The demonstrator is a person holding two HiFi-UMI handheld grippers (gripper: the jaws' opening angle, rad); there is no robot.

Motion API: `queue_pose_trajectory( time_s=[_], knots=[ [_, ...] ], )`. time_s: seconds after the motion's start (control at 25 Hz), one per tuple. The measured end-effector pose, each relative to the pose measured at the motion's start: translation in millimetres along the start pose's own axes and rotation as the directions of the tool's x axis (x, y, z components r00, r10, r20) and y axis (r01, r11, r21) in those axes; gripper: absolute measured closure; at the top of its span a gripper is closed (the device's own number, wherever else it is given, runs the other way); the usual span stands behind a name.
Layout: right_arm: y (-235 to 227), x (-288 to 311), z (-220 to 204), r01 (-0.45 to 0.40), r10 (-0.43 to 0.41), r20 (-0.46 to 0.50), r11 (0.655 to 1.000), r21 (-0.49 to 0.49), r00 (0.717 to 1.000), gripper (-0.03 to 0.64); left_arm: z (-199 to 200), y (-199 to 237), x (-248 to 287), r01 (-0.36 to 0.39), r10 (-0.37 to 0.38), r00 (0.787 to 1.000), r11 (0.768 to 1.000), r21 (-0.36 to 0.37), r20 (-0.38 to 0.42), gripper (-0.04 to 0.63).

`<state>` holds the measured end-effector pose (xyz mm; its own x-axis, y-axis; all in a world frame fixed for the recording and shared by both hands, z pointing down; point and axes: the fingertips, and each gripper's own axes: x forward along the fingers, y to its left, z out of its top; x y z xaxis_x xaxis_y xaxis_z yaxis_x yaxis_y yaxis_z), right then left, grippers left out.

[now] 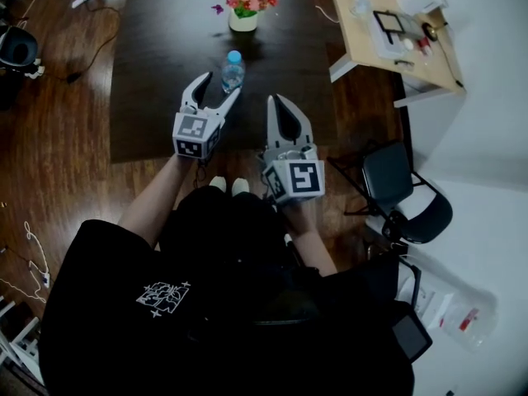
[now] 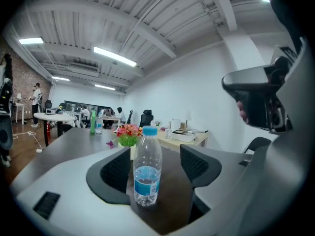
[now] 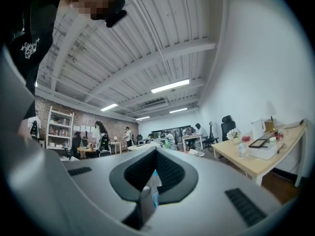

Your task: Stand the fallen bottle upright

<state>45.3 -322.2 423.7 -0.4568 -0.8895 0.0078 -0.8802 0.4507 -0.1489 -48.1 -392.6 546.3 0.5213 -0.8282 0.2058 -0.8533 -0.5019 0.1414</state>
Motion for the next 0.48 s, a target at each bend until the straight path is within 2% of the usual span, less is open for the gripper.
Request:
queue_pose_trajectory(
  time_s=[0.04, 0.08, 0.24, 0.36, 0.48],
  knots=[
    [1.2, 0.3, 3.3, 0.001, -0.001, 0.001, 1.0, 0.008, 1.0, 0.594, 11.7, -4.2, -11.3, 0.003, -0.003, 1.0, 1.0, 0.002, 0.018, 0.29],
    [2.6, 0.8, 6.5, -0.001, 0.001, 0.004, 1.0, 0.011, 1.0, 0.594, 24.8, -8.4, -22.3, 0.003, -0.003, 0.999, 1.0, 0.002, 0.041, 0.33],
    [12.1, -0.9, 14.3, -0.019, 0.019, 0.016, 1.0, 0.017, 1.0, 0.594, 71.1, -28.3, -60.7, -0.014, 0.006, 0.99, 0.998, 0.06, 0.14, 0.586],
    [19.6, -6.7, 19.2, -0.036, 0.035, 0.031, 0.999, 0.02, 0.999, 0.594, 94.0, -44.7, -78.1, -0.007, -0.004, 0.982, 0.998, 0.056, 0.189, 0.603],
    [23.0, -14.7, 24.2, -0.049, 0.048, 0.044, 0.999, 0.02, 0.998, 0.594, 102.4, -57.0, -87.5, -0.015, 0.005, 0.979, 0.999, 0.048, 0.203, 0.603]
  ],
)
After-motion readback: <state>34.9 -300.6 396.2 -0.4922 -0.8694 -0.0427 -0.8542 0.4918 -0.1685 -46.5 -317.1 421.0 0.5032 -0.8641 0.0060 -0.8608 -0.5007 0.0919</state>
